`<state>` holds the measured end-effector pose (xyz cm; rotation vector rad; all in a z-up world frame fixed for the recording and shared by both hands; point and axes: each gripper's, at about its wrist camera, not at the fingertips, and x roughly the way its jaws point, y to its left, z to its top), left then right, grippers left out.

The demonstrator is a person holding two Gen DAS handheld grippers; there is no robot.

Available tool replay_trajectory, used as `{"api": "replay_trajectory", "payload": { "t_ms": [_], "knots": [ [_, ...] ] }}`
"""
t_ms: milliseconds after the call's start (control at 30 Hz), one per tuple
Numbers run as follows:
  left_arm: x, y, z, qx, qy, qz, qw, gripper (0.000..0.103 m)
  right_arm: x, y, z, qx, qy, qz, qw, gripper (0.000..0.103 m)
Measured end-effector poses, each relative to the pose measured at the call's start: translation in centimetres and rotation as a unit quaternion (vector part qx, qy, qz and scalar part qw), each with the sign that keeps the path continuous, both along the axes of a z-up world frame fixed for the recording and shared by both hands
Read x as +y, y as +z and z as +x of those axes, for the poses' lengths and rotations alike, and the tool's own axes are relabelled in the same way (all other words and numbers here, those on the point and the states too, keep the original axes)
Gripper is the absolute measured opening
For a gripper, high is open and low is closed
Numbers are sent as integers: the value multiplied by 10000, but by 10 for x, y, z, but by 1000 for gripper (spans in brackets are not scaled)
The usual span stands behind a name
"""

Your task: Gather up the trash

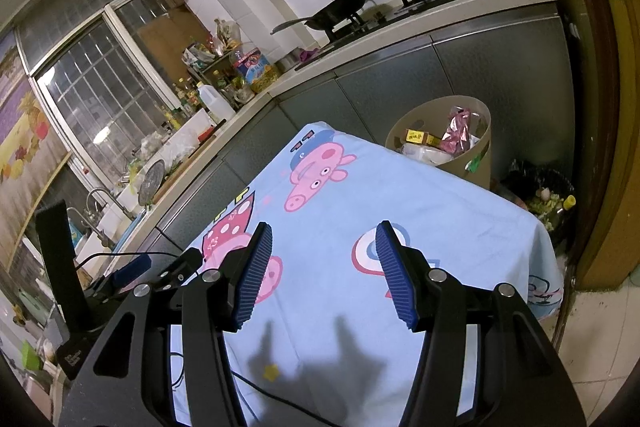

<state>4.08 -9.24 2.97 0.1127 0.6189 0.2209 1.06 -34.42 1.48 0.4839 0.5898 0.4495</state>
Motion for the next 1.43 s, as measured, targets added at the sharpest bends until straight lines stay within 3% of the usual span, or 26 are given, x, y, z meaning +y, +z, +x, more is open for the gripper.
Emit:
{"api": "replay_trajectory", "payload": {
  "t_ms": [1000,1433],
  "knots": [
    [5,-9,-2,54,-86,42,9999,99,-1,0,0,14,25,6,10000,54],
    [12,-13,2,299,-30,26,9995,100,6,0,-8,56,16,9,10000,57]
  ]
}}
